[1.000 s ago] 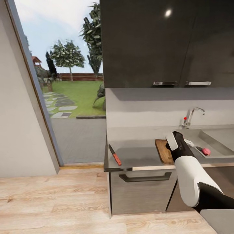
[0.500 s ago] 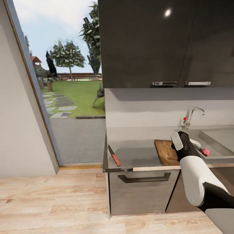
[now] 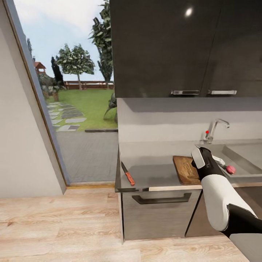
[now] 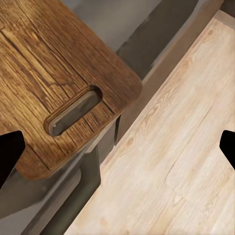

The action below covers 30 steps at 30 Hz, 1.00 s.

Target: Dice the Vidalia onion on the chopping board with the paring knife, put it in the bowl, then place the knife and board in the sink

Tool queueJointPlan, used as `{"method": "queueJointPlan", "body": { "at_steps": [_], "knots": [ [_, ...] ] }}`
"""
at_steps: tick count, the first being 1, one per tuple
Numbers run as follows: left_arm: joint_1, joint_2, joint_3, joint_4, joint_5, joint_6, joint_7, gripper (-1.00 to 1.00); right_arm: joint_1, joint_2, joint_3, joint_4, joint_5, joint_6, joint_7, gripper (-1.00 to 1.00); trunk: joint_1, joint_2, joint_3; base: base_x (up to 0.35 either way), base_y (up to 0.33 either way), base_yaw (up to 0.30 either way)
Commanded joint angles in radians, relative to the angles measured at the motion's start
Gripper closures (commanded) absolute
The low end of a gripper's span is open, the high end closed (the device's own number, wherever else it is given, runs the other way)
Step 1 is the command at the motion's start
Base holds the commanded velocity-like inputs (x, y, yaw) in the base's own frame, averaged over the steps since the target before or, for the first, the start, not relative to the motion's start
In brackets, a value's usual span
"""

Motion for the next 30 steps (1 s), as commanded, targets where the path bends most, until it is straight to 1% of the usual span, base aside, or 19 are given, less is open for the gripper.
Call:
{"method": "queueJointPlan", "body": {
  "at_steps": [1,6,14,22,30],
  "knots": [
    [0.0,0.0,0.0,-0.001,0.0,-0.002,0.0,-1.0,-0.001,0.0,0.001,-0.001,-0.009,0.003,-0.007,-1.0,0.0,-0.002,-0.003,0.065,-0.041,0.0],
    [0.0,0.0,-0.001,-0.001,0.0,-0.002,0.0,-1.0,-0.001,-0.001,0.001,0.0,-0.009,0.003,-0.007,-1.0,0.0,-0.002,-0.01,0.095,-0.086,0.0],
    [0.0,-0.001,-0.001,-0.001,0.0,-0.002,0.0,-1.0,-0.001,-0.002,0.001,0.0,-0.009,0.003,-0.007,-1.0,0.0,-0.002,-0.023,0.018,-0.038,0.0],
    [0.0,-0.006,-0.001,-0.001,0.0,-0.002,0.0,-1.0,-0.001,-0.002,0.001,0.0,-0.009,0.003,-0.006,-1.0,0.0,-0.002,-0.035,0.001,-0.146,0.0],
    [0.0,-0.006,-0.001,-0.001,0.0,-0.002,0.0,-1.0,-0.001,-0.002,0.001,0.0,-0.009,0.003,-0.006,-1.0,0.0,-0.002,-0.047,0.0,-0.076,0.0]
  ]
}}
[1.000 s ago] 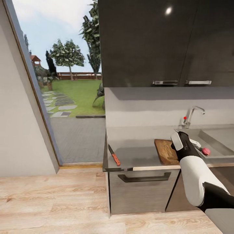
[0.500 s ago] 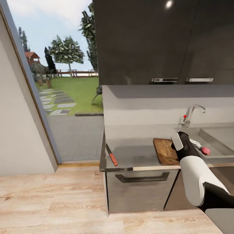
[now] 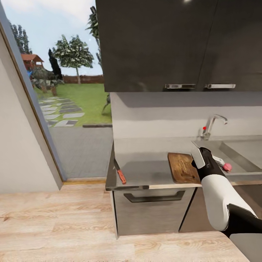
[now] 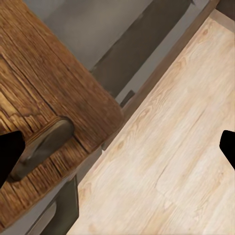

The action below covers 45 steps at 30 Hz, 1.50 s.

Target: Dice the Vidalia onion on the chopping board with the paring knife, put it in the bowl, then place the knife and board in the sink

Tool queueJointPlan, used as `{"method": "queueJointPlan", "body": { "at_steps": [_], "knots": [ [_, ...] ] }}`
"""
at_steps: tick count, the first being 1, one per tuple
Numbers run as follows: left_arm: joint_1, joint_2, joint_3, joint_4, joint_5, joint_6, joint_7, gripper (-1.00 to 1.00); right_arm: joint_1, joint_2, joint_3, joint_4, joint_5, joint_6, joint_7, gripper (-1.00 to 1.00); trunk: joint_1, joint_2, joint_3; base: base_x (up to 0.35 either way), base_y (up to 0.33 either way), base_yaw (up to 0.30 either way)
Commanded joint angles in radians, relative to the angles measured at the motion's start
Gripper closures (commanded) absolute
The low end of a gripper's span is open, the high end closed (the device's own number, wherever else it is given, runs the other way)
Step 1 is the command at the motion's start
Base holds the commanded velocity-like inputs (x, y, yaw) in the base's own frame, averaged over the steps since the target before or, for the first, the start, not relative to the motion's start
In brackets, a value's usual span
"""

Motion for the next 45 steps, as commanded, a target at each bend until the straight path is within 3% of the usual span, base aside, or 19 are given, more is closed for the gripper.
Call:
{"method": "queueJointPlan", "body": {
  "at_steps": [1,31,45],
  "knots": [
    [0.0,0.0,0.0,-0.001,0.0,-0.002,0.0,-1.0,-0.001,0.0,0.001,-0.001,-0.009,0.003,-0.007,-1.0,0.0,-0.002,-0.003,0.0,-0.026,0.0],
    [0.0,0.0,0.0,-0.001,0.0,-0.002,0.0,-1.0,-0.001,0.001,0.001,0.032,-0.01,0.002,-0.005,-1.0,0.0,-0.002,-0.049,0.0,0.023,0.0],
    [0.0,0.0,0.0,-0.001,0.0,-0.002,0.0,-1.0,-0.001,0.001,0.003,0.033,-0.009,0.002,-0.003,-1.0,0.0,-0.002,-0.053,0.054,0.006,0.0]
  ]
}}
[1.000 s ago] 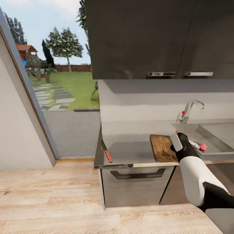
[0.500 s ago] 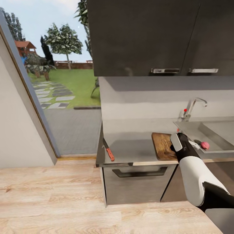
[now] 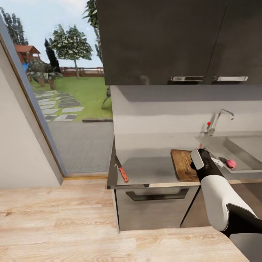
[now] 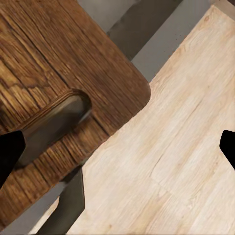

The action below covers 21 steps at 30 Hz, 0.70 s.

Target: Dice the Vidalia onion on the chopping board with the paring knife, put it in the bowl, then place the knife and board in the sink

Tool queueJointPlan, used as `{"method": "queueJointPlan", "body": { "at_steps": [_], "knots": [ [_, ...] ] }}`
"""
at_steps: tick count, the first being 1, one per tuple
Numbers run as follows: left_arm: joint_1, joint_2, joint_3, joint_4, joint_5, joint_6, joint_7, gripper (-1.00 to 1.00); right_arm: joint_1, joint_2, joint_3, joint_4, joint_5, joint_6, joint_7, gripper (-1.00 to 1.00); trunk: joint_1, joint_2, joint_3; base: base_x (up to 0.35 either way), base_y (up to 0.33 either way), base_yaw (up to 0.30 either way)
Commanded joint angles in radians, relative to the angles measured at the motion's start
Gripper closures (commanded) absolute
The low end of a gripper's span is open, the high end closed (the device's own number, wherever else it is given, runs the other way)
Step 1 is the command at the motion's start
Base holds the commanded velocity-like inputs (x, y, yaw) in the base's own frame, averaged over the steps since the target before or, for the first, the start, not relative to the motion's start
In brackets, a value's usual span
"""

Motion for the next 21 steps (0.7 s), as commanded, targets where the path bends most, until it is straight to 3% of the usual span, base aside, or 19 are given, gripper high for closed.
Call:
{"method": "queueJointPlan", "body": {
  "at_steps": [1,21],
  "knots": [
    [0.0,0.0,0.0,-0.001,0.0,-0.002,0.0,-1.0,-0.001,0.0,0.001,-0.001,-0.009,0.003,-0.007,-1.0,0.001,-0.001,-0.002,0.091,0.009,0.0],
    [0.0,0.0,-0.001,-0.001,0.0,-0.002,0.0,-1.0,-0.001,0.0,0.0,0.014,-0.01,0.003,-0.006,-1.0,0.001,-0.001,-0.003,0.01,0.001,0.0]
  ]
}}
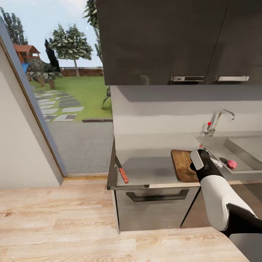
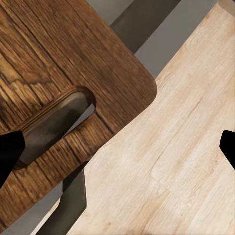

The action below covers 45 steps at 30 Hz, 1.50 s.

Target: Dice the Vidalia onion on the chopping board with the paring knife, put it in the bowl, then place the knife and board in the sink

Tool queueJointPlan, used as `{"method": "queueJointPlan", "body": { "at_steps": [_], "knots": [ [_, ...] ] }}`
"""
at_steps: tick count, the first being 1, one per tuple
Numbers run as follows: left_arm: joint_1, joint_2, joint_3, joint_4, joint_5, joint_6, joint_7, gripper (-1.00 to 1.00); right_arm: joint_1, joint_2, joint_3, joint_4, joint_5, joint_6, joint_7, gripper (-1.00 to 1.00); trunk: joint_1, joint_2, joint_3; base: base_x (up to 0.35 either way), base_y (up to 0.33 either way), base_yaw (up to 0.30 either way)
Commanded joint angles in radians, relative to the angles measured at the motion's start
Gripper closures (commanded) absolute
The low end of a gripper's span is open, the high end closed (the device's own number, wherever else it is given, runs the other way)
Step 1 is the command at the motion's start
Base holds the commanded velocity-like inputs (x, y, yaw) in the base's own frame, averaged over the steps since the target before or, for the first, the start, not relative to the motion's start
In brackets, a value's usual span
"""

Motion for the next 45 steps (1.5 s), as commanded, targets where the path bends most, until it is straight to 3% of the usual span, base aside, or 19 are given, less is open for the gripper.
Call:
{"method": "queueJointPlan", "body": {
  "at_steps": [1,15,45],
  "knots": [
    [0.0,0.0,0.0,-0.001,0.0,-0.002,0.0,-1.0,-0.001,0.0,0.001,-0.001,-0.009,0.003,-0.007,-1.0,0.0,-0.002,-0.002,0.0,0.0,0.0],
    [0.0,0.0,0.0,-0.001,-0.001,-0.002,0.0,-1.0,-0.001,0.0,0.001,-0.001,-0.009,0.003,-0.007,-1.0,0.0,-0.002,-0.017,0.05,0.0,0.0],
    [0.0,-0.001,0.0,-0.001,-0.001,-0.002,0.0,-1.0,-0.001,0.0,0.002,0.0,-0.009,0.002,-0.007,-1.0,0.0,-0.002,-0.022,0.005,0.0,0.0]
  ]
}}
